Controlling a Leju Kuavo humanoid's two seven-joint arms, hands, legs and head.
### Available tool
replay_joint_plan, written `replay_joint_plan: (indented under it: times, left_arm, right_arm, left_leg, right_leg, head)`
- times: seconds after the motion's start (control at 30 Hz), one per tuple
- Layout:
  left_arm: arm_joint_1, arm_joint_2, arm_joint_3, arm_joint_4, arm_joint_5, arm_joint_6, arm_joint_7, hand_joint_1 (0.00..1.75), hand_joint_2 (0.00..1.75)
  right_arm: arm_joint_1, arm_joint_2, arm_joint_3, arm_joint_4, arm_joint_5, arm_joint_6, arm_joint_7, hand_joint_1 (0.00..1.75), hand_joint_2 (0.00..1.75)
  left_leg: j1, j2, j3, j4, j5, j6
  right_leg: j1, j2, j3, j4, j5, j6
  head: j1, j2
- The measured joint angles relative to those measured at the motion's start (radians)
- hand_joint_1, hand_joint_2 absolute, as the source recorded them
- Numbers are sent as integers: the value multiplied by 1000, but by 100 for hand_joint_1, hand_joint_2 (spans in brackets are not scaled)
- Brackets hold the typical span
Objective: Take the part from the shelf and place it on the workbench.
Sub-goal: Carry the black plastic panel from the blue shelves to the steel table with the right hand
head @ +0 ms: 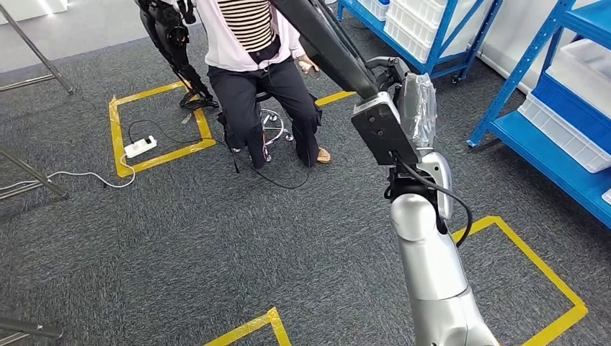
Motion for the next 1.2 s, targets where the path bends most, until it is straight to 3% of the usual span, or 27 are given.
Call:
replay_joint_plan:
  times: [0.03,0.1,0.17,0.2,0.27,0.33,0.37,0.43,0.47,0.5,0.57,0.6,0.63,0.7,0.77,0.83,0.87,0.93,1.0,1.07,1.13,1.2]
  left_arm:
    - [-2,1,0,0,-1,0,0,0,175]
    - [-4,2,0,0,-6,0,0,0,175]
    - [-3,2,0,0,-15,-2,2,0,175]
    - [-4,2,0,0,-18,-4,3,0,175]
    - [-7,2,0,0,-21,-7,4,0,175]
    - [-8,2,0,0,-21,-12,3,0,175]
    - [-7,2,0,0,-21,-14,2,0,175]
    - [-7,1,0,0,-21,-18,-2,0,175]
    - [-7,2,0,0,-21,-18,-7,0,175]
    - [-7,4,0,0,-23,-19,-14,0,175]
    - [-6,6,0,0,-29,-21,-31,0,175]
    - [-4,7,0,0,-31,-21,-36,0,175]
    - [-1,7,0,0,-33,-21,-39,0,175]
    - [1,6,0,0,-33,-22,-41,0,175]
    - [0,6,0,0,-34,-22,-43,0,175]
    - [0,5,0,0,-37,-23,-46,0,175]
    - [1,5,0,0,-38,-24,-47,0,175]
    - [2,4,0,0,-41,-24,-48,0,175]
    - [0,4,0,0,-42,-24,-47,0,175]
    - [-2,5,0,0,-42,-24,-43,0,175]
    - [-1,6,0,0,-42,-21,-38,0,175]
    - [0,6,0,0,-42,-18,-34,0,175]
  right_arm:
    - [1,-1,0,-4,0,-1,0,175,175]
    - [4,-4,-2,-8,2,-2,2,175,175]
    - [9,-8,-5,-16,4,-3,4,175,175]
    - [10,-11,-8,-23,7,-4,5,175,175]
    - [13,-22,-14,-33,13,-5,9,175,175]
    - [12,-35,-19,-37,17,5,22,175,175]
    - [5,-40,-21,-37,15,15,32,175,175]
    - [-29,-47,-21,-36,6,35,47,175,175]
    - [-55,-53,-20,-33,-2,42,52,175,175]
    - [-81,-58,-19,-30,-10,47,56,175,175]
    - [-123,-70,-18,-17,-25,53,58,175,175]
    - [-137,-73,-17,-9,-31,55,59,175,175]
    - [-148,-75,-17,-2,-35,56,59,175,175]
    - [-166,-78,-17,9,-40,56,58,175,175]
    - [-178,-81,-16,18,-41,57,56,175,175]
    - [-188,-85,-16,35,-42,57,56,175,175]
    - [-194,-86,-16,48,-43,57,55,175,175]
    - [-208,-86,-16,75,-50,55,47,175,175]
    - [-227,-86,-16,100,-57,51,33,175,175]
    - [-244,-86,-16,129,-61,48,19,175,175]
    - [-256,-83,-16,158,-64,46,8,175,175]
    - [-266,-81,-16,181,-68,44,0,175,175]
  left_leg:
    - [-6,10,13,-26,4,4]
    - [-11,-7,12,-36,5,9]
    - [-6,-27,19,-49,15,18]
    - [-3,-37,24,-56,20,22]
    - [1,-61,27,-60,25,27]
    - [2,-88,27,-60,26,27]
    - [4,-101,27,-59,26,27]
    - [6,-125,26,-53,24,23]
    - [6,-137,22,-47,22,18]
    - [6,-147,16,-40,20,12]
    - [8,-165,5,-32,19,-1]
    - [11,-173,2,-33,21,-6]
    - [12,-169,-1,-32,20,-11]
    - [12,-125,-21,10,-6,-21]
    - [12,-73,-78,126,-64,-27]
    - [14,-59,-136,238,-103,-29]
    - [14,-58,-143,250,-98,-28]
    - [12,-48,-98,162,-46,-19]
    - [3,-13,-27,30,0,-5]
    - [-8,3,-1,-24,11,6]
    - [-10,-17,1,-32,17,16]
    - [-5,-35,12,-50,28,28]
  right_leg:
    - [2,-7,0,0,-1,2]
    - [4,-25,3,-3,-4,7]
    - [3,-9,-4,15,-17,13]
    - [2,13,-19,49,-35,15]
    - [-4,57,-78,175,-86,13]
    - [-9,67,-133,278,-114,18]
    - [-11,68,-139,280,-106,27]
    - [-21,81,-97,175,-51,50]
    - [-28,101,-68,107,-23,60]
    - [-33,115,-45,55,-1,63]
    - [-32,127,-28,17,12,53]
    - [-29,116,-27,16,14,45]
    - [-29,107,-26,15,16,37]
    - [-30,88,-22,10,18,22]
    - [-25,67,-20,8,16,11]
    - [-18,46,-19,9,14,7]
    - [-16,35,-19,9,13,5]
    - [-11,16,-17,9,12,4]
    - [-5,0,-16,8,10,4]
    - [-2,-15,-15,7,8,8]
    - [0,-27,-13,5,6,14]
    - [-1,3,-24,35,-12,19]
  head:
    - [0,0]
    - [1,0]
    - [2,0]
    - [2,0]
    - [5,0]
    - [6,0]
    - [7,0]
    - [7,0]
    - [7,0]
    - [7,0]
    - [7,0]
    - [6,0]
    - [6,0]
    - [1,0]
    - [-4,0]
    - [-4,0]
    - [-4,0]
    - [-4,0]
    - [-4,0]
    - [-3,0]
    - [-3,0]
    - [-2,0]
